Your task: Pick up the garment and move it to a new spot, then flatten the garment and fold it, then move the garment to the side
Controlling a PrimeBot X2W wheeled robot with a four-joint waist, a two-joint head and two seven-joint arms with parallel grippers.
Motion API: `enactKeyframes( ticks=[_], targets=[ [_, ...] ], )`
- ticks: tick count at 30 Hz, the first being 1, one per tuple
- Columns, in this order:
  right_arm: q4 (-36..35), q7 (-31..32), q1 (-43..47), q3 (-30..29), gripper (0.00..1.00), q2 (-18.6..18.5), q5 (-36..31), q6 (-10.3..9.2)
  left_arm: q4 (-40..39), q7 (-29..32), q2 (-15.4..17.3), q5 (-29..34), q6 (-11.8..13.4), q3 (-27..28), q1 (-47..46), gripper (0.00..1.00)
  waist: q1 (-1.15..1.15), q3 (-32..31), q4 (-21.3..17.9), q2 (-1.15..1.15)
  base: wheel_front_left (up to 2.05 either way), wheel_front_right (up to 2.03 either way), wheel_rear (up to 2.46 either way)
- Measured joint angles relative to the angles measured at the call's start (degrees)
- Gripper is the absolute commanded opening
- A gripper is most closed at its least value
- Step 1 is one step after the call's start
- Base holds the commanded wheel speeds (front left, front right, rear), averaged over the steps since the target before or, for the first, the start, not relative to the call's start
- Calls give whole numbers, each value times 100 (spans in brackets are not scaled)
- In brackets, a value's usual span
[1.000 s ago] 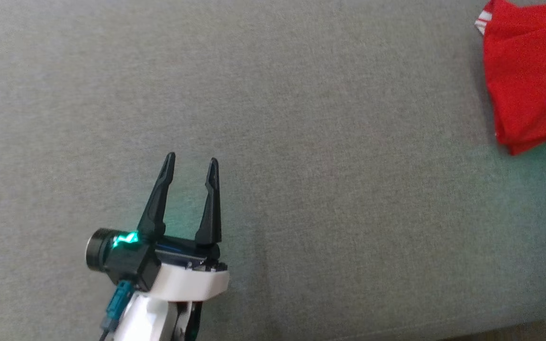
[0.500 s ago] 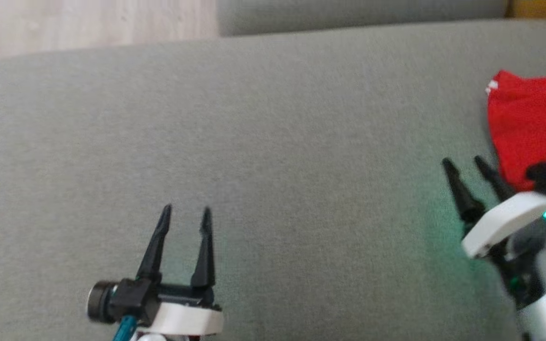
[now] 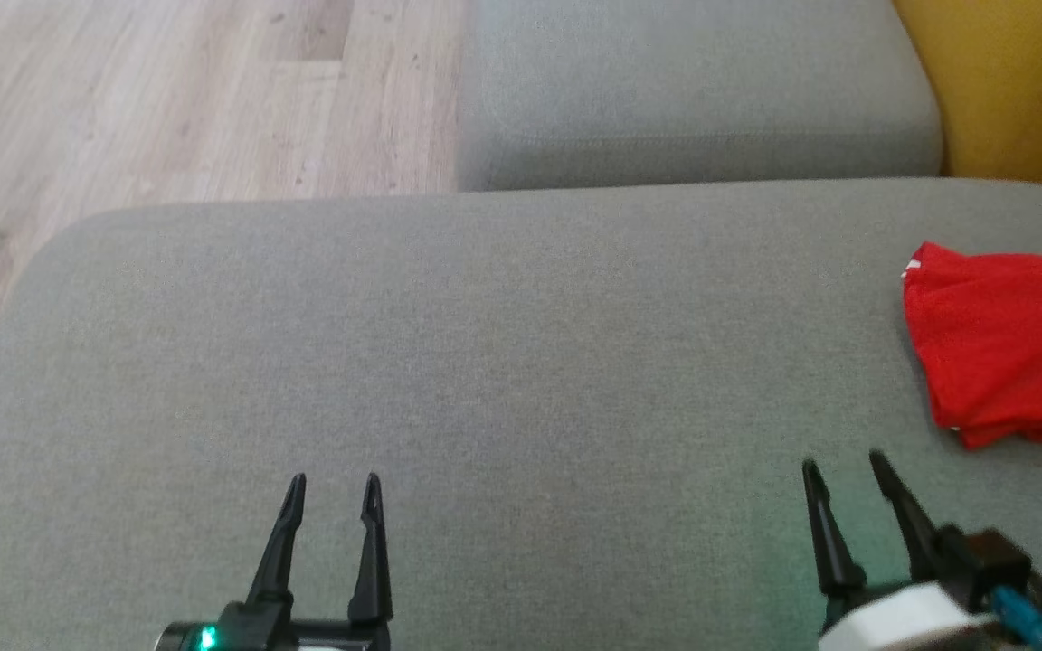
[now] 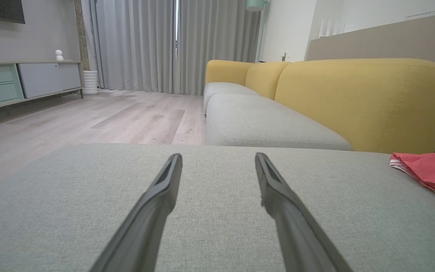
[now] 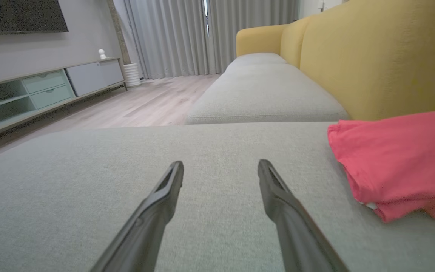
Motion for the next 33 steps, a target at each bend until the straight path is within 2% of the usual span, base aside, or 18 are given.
enactKeyframes(
  ticks=[8, 26, 27, 33],
  targets=[
    [-482, -23, 398, -325, 100, 230, -327, 0, -89, 0, 0, 36, -8, 97, 236, 100, 1, -139, -49, 0, 0, 0, 0],
    [-603, -23, 521, -497, 100, 346, -323, 0, -70, 0, 1, 100, -102, 210, 339, 100, 1, -203, -30, 0, 0, 0, 0],
    [-576, -21, 521, -493, 0, 348, -323, -1, -34, 1, 0, 113, -101, 201, 352, 0, 1, -202, -32, 0, 0, 0, 0],
    [14, -7, 647, -461, 0, 354, -319, -1, 545, 37, -1, 107, -101, 180, 537, 0, 1, -200, -36, 0, 0, 0, 0]
  ],
)
